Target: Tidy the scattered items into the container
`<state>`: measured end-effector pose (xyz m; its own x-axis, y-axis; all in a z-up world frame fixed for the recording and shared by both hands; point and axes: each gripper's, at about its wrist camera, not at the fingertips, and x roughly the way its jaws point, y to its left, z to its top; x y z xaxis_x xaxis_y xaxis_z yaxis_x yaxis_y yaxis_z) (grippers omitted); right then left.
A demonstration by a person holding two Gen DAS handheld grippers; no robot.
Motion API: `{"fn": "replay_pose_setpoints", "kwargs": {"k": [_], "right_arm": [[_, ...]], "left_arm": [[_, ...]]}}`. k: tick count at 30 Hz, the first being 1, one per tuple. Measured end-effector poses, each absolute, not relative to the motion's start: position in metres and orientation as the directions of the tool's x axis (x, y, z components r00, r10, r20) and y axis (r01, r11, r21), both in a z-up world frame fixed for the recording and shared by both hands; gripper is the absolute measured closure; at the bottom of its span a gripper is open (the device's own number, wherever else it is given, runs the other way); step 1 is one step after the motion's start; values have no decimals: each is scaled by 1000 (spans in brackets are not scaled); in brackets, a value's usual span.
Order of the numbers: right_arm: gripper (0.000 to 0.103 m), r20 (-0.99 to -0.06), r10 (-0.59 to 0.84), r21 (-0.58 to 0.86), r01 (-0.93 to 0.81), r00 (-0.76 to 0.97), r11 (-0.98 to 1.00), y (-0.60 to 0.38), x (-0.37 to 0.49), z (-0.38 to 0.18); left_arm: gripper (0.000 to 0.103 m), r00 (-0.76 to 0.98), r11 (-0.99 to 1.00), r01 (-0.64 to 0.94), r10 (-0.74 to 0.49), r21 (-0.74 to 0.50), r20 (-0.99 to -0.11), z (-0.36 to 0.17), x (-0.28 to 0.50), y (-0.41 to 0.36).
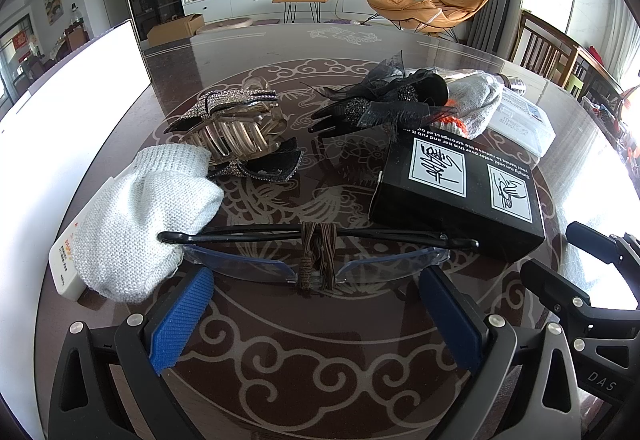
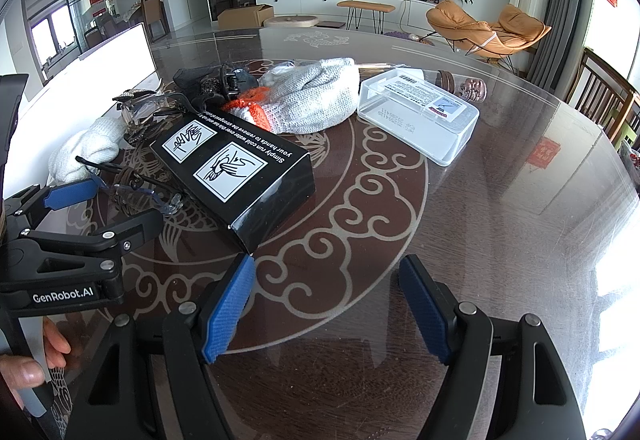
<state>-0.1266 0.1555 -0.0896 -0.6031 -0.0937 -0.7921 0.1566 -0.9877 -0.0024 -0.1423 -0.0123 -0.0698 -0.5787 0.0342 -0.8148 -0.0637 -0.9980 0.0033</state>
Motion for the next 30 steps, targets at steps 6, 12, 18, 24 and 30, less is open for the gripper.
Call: {"fn": "replay_pose_setpoints", "kwargs": {"k": [6, 12, 18, 24, 30], "right_arm": [[27, -792, -94, -2, 157, -603, -988, 155, -127, -90], [27, -792, -92, -5, 157, -604, -988, 154, -127, -89], [27, -792, -95, -1, 157, -603, -988, 153, -126, -88], [27, -792, -96, 0, 157, -603, -988, 153, -126, -88], [27, -792, -96, 0, 157, -603, -988, 153, -126, -88]], "left_arm": [[0, -576, -997, -77, 43, 2, -816, -69, -135, -12], [0, -558, -991, -137, 77, 0, -826, -68, -109, -16], [0, -636, -993, -114, 57, 20, -770, -51, -72, -38], [0, -668, -997, -43, 72, -59, -741, -22, -84, -75], [0, -646, -994, -60, 110, -94, -755, -13, -126, -98]]}}
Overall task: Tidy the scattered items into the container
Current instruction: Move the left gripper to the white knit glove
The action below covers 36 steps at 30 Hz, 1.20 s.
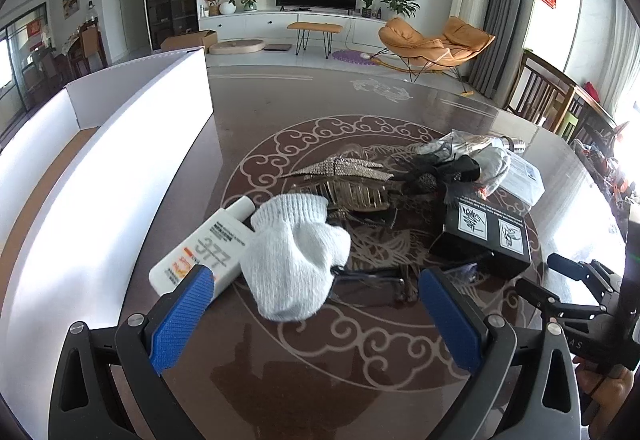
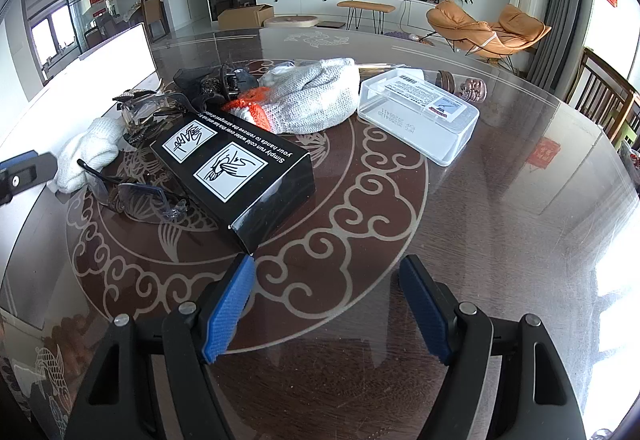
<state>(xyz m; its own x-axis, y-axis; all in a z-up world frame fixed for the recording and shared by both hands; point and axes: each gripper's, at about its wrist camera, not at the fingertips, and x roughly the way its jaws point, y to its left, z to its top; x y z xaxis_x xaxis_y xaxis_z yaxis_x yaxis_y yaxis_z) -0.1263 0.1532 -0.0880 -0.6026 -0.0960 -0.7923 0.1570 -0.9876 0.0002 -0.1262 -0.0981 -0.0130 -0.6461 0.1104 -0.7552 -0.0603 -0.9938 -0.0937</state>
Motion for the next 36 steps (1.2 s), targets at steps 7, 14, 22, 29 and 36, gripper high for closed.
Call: {"fn": "replay_pose_setpoints", "kwargs": {"k": [7, 14, 22, 29, 36], "right_arm": [[27, -792, -96, 0, 157, -602, -988, 153, -126, -88], [27, -792, -99, 3, 157, -602, -988, 153, -125, -88], [27, -792, -98, 2, 158, -602, -988, 152, -125, -88], [27, -792, -98, 2, 158, -603, -987, 153, -125, -88], [27, -792, -98, 2, 159, -603, -987, 153, -125, -88]], "left_arm": [[0, -526, -916, -289, 396, -279, -753, -24, -154, -81], [0, -561, -886, -303, 463, -351, -686, -1, -116, -90], [0, -659, -991, -55, 127, -121, -741, 8, -130, -125], [0, -595, -998, -63, 63, -32, -801, -20, -176, -133], [0, -510, -995, -94, 75, -31, -857, -42, -198, -139]]}}
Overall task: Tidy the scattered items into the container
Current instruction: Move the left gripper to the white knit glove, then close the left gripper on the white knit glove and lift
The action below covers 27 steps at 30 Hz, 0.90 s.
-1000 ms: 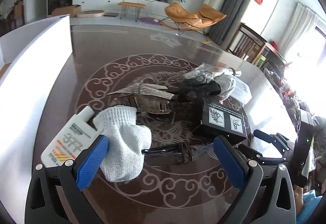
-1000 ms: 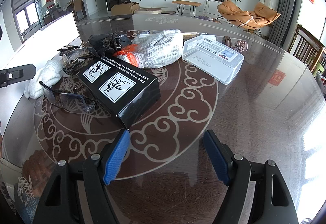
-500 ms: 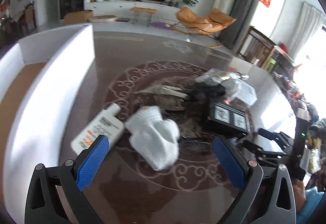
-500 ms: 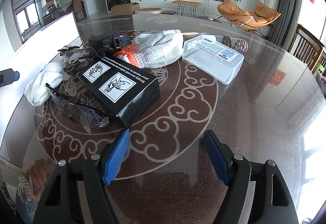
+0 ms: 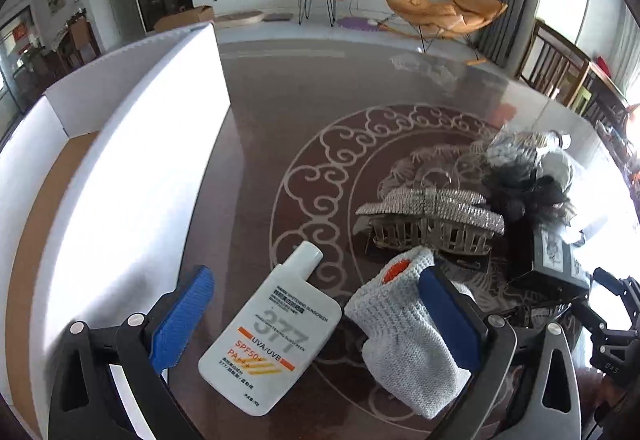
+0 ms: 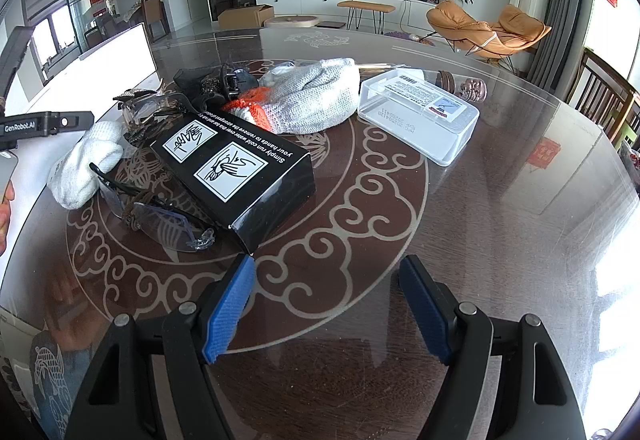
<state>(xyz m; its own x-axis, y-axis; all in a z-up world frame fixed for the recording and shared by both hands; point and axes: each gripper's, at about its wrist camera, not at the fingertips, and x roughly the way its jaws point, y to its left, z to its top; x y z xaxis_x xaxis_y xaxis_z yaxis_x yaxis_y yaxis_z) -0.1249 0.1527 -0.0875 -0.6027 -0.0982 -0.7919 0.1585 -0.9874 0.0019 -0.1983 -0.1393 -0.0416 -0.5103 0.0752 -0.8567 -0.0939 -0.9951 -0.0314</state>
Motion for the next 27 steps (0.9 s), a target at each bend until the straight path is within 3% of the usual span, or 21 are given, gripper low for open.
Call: {"fn": "replay_pose_setpoints", "kwargs": {"k": [5, 11, 15, 20, 27], "right_arm": [[27, -792, -99, 2, 159, -603, -987, 153, -125, -88], [27, -791, -114, 17, 165, -602, -986, 154, -124, -88], [28, -786, -153, 43, 194, -600, -980, 164, -103, -86], [28, -783, -164, 58, 192, -600, -980, 177, -87, -86], [27, -791, -127, 10, 196, -598, -981, 170, -87, -87]], "left_arm": [[0, -454, -953, -167, 301, -252, -839, -47, -187, -143], [0, -334, -839, -391, 512, -378, -791, -47, -143, -87], [0, -434, -860, -388, 488, -332, -758, -18, -121, -93], [0, -573, -966, -257, 181, -35, -799, 10, -146, -118], [0, -492, -977, -213, 101, 7, -865, -26, -206, -138]]}}
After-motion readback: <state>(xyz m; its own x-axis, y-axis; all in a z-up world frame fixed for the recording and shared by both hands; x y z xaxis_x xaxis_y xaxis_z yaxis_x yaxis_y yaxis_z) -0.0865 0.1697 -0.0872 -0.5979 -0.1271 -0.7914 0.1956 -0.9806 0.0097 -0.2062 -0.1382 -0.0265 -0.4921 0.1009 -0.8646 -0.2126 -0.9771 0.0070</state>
